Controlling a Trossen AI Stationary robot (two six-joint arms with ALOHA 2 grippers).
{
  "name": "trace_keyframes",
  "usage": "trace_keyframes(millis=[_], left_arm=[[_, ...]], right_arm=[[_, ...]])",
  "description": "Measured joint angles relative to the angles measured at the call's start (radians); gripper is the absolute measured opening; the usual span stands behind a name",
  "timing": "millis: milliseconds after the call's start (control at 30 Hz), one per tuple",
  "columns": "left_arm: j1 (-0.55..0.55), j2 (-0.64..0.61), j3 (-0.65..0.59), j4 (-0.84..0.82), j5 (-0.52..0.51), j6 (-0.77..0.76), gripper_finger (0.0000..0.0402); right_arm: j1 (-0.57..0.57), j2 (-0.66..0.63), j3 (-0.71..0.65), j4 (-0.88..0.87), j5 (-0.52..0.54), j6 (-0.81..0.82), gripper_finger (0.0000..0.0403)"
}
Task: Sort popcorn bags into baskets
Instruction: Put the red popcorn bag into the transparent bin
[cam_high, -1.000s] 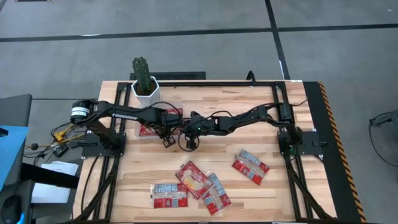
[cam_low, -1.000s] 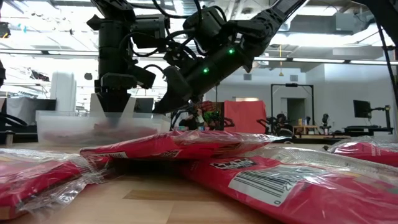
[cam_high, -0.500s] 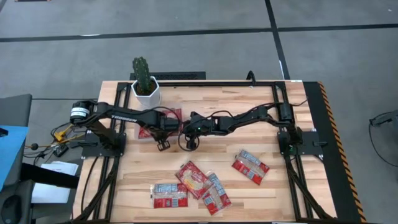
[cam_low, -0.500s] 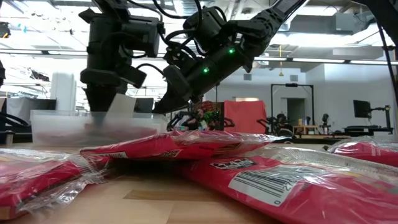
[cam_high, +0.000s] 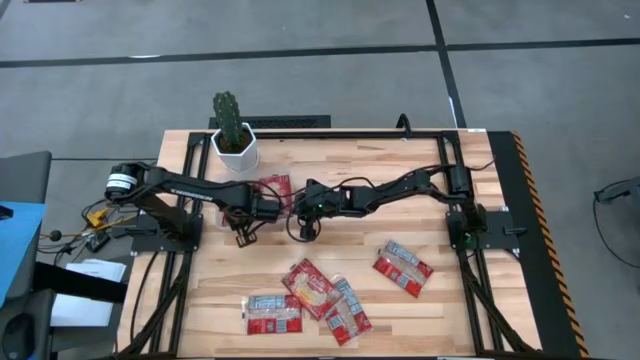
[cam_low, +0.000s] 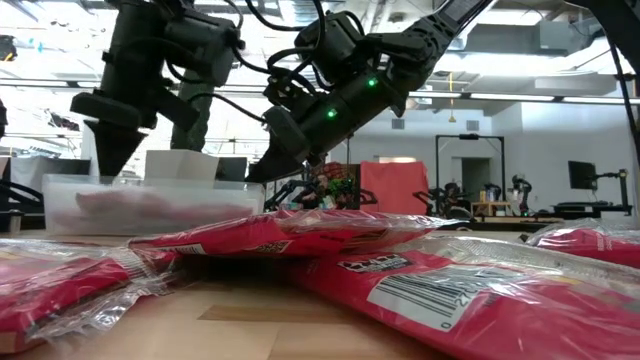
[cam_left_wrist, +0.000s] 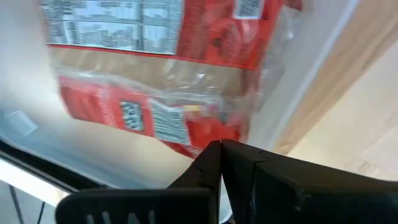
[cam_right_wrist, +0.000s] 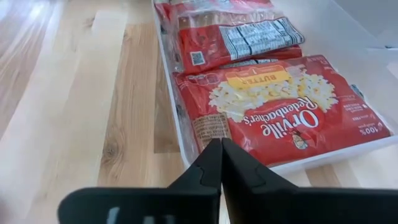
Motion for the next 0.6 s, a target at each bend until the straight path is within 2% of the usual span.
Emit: trace_keyframes(millis=[167,333,433,600], left_arm=[[0.0,-0.065,0.0,-0.013,-0.012,-0.044,0.0],[-0.013,-0.18,-0.001,0.002,-0.052,-0.128,0.0],[-0.028,-0.256,-0.009,0.181,-0.106,-0.143,0.0],[-0.029,-0.324,-0.122,0.471,-0.149,-0.145,0.0]], right_arm=[[0.0,0.0,0.0,0.0,0.0,-0.001,0.0024],[-0.003,0.0,0.0,-0.005,-0.002,0.0,0.0018],[-0.003,0.0,0.0,-0.006,-0.002,0.0,0.0025],[-0.003,0.0,0.0,-0.007,-0.002,0.0,0.0032]])
